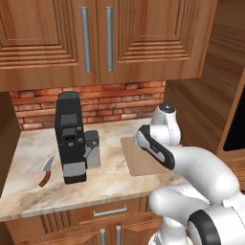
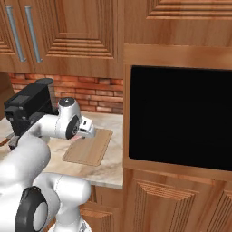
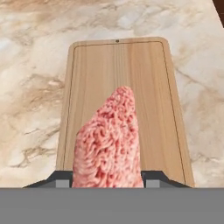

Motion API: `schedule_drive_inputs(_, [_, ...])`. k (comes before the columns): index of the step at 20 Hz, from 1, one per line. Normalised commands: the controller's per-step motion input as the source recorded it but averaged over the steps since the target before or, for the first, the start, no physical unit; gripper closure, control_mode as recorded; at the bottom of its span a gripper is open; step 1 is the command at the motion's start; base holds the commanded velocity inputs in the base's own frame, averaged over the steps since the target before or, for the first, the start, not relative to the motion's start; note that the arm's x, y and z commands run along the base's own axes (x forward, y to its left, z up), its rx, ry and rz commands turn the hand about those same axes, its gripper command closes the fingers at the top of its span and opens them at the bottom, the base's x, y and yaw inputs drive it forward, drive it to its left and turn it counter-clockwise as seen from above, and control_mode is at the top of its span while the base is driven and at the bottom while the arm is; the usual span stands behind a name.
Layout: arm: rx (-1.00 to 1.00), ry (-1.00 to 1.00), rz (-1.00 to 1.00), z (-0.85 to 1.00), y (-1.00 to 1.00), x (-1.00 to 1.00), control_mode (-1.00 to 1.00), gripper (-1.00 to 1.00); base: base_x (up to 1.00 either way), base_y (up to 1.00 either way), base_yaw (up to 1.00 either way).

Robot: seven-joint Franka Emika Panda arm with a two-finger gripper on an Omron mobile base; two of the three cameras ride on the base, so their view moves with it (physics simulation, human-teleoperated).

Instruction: Retrieve the steak from the fridge and place it on the cutting board.

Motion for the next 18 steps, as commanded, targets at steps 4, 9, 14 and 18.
schedule_drive_inputs(4, [0.00, 0.00, 0.00, -0.42, 0.00, 0.46, -1.00, 1.00, 0.00, 0.00, 0.00])
schedule_drive_inputs(9, [0.00, 0.00, 0.00, -0.38, 0.01, 0.40, -1.00, 1.00, 0.00, 0.00, 0.00])
schedule_drive_inputs(14, [0.00, 0.00, 0.00, -0.36, 0.00, 0.34, -1.00, 1.00, 0.00, 0.00, 0.00])
schedule_drive_inputs(18, [0.00, 0.00, 0.00, -0.28, 0.00, 0.28, -1.00, -1.00, 0.00, 0.00, 0.00])
